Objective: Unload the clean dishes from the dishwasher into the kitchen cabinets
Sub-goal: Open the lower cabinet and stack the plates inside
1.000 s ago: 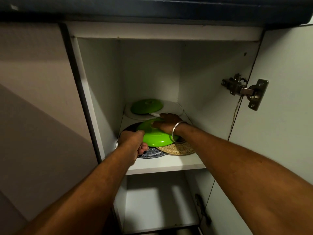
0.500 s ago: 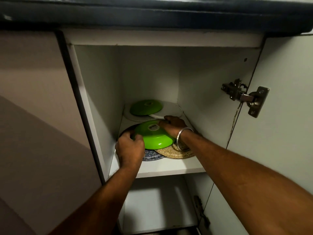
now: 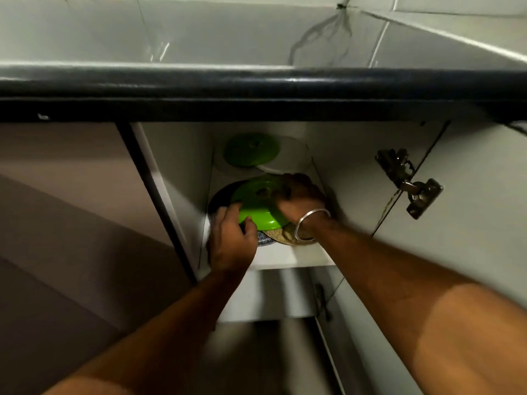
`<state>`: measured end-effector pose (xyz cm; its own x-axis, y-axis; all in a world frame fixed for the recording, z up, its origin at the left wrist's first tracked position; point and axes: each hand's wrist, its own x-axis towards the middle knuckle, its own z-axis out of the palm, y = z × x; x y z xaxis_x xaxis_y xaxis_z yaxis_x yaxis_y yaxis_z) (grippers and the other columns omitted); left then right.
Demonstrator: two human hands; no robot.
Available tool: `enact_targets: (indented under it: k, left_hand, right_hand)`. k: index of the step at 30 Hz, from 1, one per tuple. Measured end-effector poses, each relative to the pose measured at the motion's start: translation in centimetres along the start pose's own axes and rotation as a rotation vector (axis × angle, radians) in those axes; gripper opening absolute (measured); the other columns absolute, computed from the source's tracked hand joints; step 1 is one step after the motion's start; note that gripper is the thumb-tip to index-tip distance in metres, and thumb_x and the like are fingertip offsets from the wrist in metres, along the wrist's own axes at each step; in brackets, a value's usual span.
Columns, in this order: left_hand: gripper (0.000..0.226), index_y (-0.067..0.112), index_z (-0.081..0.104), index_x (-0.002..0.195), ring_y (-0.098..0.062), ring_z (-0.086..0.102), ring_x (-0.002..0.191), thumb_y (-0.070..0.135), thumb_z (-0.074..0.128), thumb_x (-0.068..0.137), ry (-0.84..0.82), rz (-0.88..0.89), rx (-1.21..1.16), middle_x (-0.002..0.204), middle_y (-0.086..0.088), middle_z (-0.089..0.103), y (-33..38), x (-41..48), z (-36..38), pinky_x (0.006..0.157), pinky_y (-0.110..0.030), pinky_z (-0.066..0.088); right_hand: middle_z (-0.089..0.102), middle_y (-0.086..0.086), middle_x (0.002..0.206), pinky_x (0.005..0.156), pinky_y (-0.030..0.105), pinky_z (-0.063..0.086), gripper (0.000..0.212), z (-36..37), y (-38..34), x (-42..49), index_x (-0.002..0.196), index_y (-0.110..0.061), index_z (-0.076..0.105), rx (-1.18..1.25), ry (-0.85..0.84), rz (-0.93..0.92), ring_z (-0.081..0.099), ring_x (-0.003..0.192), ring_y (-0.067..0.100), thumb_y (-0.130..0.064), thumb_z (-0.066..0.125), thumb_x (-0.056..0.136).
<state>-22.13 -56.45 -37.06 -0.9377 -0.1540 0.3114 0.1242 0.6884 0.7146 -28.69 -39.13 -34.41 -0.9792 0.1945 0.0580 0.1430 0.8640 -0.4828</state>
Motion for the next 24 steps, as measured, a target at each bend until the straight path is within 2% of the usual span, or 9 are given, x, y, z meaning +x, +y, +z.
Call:
enact_targets:
  k: [3, 6, 8, 10, 14, 17, 19, 24]
  left_hand:
    - [0.048, 0.011, 0.056, 0.138, -0.032, 0.053, 0.119, 0.029, 0.06, 0.094, -0.09, 0.057, 0.095, 0.131, -0.013, 0.055, 1.5, -0.7, -2.3, 0.093, -0.041, 0.047]
    - [0.053, 0.009, 0.052, 0.141, -0.034, 0.055, 0.119, 0.032, 0.06, 0.094, -0.149, 0.062, 0.148, 0.133, -0.015, 0.056, 3.1, -1.0, -4.9, 0.097, -0.042, 0.047]
    - [0.056, 0.009, 0.051, 0.142, -0.035, 0.057, 0.118, 0.035, 0.058, 0.093, -0.18, 0.069, 0.171, 0.132, -0.016, 0.057, 4.4, -2.0, -6.9, 0.098, -0.042, 0.047]
    - [0.056, 0.011, 0.049, 0.143, -0.034, 0.056, 0.118, 0.036, 0.059, 0.094, -0.209, 0.07, 0.162, 0.133, -0.015, 0.056, 5.9, -3.1, -9.0, 0.097, -0.043, 0.048]
    - [0.059, 0.018, 0.043, 0.15, -0.032, 0.051, 0.128, 0.038, 0.06, 0.097, -0.275, -0.005, 0.148, 0.146, -0.012, 0.046, 8.2, -5.5, -12.3, 0.097, -0.046, 0.05]
    - [0.066, 0.027, 0.031, 0.157, -0.027, 0.038, 0.143, 0.045, 0.056, 0.099, -0.38, -0.126, 0.212, 0.16, -0.004, 0.032, 11.4, -7.6, -15.8, 0.101, -0.049, 0.048]
    - [0.068, 0.028, 0.027, 0.159, -0.026, 0.037, 0.145, 0.047, 0.054, 0.099, -0.406, -0.153, 0.226, 0.162, -0.002, 0.028, 13.1, -9.1, -17.9, 0.104, -0.049, 0.046]
    - [0.064, 0.023, 0.032, 0.156, -0.023, 0.042, 0.138, 0.045, 0.053, 0.099, -0.391, -0.155, 0.197, 0.151, -0.001, 0.04, 18.0, -13.0, -22.5, 0.101, -0.047, 0.046]
  right_hand:
    - [0.046, 0.001, 0.151, 0.115, 0.043, 0.034, 0.083, -1.9, -1.3, -2.3, 0.144, -0.034, 0.048, -0.013, -0.008, -0.008, 0.042, 0.14, 0.026, -0.074, 0.036, 0.072]
    - [0.064, 0.005, 0.13, 0.105, 0.042, 0.045, 0.07, -4.0, -2.1, -4.5, 0.131, -0.029, 0.06, -0.017, -0.024, 0.016, 0.058, 0.121, 0.031, -0.07, 0.041, 0.077]
    - [0.07, 0.008, 0.118, 0.104, 0.044, 0.045, 0.063, -5.2, -2.7, -6.2, 0.122, -0.023, 0.066, -0.018, -0.079, 0.061, 0.062, 0.113, 0.034, -0.067, 0.046, 0.082]
    - [0.071, 0.009, 0.114, 0.105, 0.045, 0.045, 0.065, -6.6, -3.6, -8.0, 0.119, -0.022, 0.068, 0.011, -0.056, 0.073, 0.062, 0.112, 0.034, -0.068, 0.046, 0.08]
    - [0.062, 0.012, 0.13, 0.11, 0.048, 0.039, 0.067, -8.7, -5.2, -11.3, 0.127, -0.024, 0.063, 0.005, -0.031, 0.056, 0.051, 0.127, 0.034, -0.064, 0.045, 0.076]
    - [0.05, 0.009, 0.146, 0.112, 0.048, 0.037, 0.071, -11.5, -6.6, -14.7, 0.134, -0.024, 0.054, -0.033, -0.031, 0.064, 0.038, 0.14, 0.031, -0.064, 0.042, 0.076]
    - [0.043, 0.007, 0.153, 0.113, 0.046, 0.037, 0.074, -13.3, -7.2, -16.9, 0.139, -0.026, 0.05, -0.023, -0.03, 0.062, 0.035, 0.143, 0.031, -0.064, 0.04, 0.076]
    - [0.053, 0.008, 0.141, 0.108, 0.045, 0.04, 0.062, -18.7, -8.7, -23.0, 0.135, -0.023, 0.056, -0.004, -0.055, 0.089, 0.045, 0.132, 0.031, -0.058, 0.052, 0.083]
